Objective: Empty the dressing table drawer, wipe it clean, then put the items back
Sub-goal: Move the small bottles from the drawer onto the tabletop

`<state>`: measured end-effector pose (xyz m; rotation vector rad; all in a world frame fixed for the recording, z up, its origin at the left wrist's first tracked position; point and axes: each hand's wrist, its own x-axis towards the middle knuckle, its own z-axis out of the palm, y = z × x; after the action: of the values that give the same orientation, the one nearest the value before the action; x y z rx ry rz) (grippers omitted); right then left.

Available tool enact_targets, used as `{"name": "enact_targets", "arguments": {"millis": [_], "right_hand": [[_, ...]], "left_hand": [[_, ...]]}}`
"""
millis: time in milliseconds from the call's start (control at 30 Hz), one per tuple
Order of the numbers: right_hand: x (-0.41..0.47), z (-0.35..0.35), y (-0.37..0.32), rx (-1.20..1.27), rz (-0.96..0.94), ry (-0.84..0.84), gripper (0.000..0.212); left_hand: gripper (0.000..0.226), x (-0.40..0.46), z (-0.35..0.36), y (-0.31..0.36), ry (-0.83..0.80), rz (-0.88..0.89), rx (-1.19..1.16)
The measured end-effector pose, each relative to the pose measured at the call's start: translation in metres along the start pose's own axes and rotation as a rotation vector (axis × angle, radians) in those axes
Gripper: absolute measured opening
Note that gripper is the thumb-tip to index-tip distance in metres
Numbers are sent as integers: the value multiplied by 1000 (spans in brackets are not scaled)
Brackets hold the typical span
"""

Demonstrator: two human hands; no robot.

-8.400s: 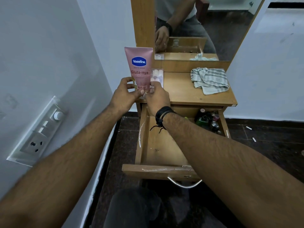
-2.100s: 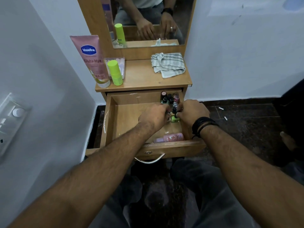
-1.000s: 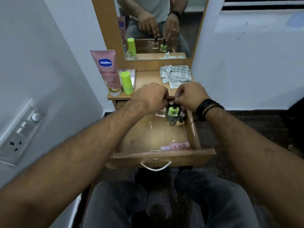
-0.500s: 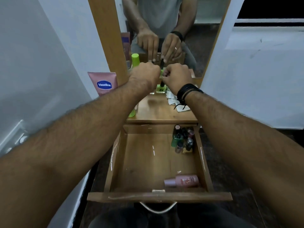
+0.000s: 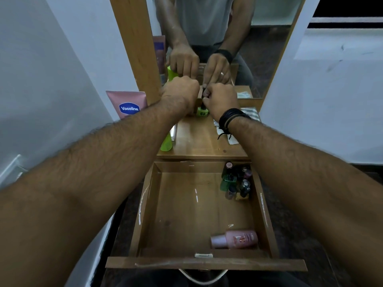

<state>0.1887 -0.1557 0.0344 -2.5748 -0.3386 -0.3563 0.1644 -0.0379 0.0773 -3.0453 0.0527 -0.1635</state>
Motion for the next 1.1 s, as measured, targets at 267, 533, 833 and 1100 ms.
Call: {"name": "enact_targets", "arguments": {"millis": [267,533,833,1100], "right_hand": [[1,4,-3,-14,6,-3,19],[-6,2,-5,-7,1,-10,27],[-30,-36,-7,5,-14,36,23],[-128,-73,6,-10,77,26,15]], "left_hand": [[25,11,17,-8,81,13,-86],[26,5,16,-8,68,1,-60],[29,-26,-19,10,88,26,-39],[22,-102,-14,58,87,151,-104]]}}
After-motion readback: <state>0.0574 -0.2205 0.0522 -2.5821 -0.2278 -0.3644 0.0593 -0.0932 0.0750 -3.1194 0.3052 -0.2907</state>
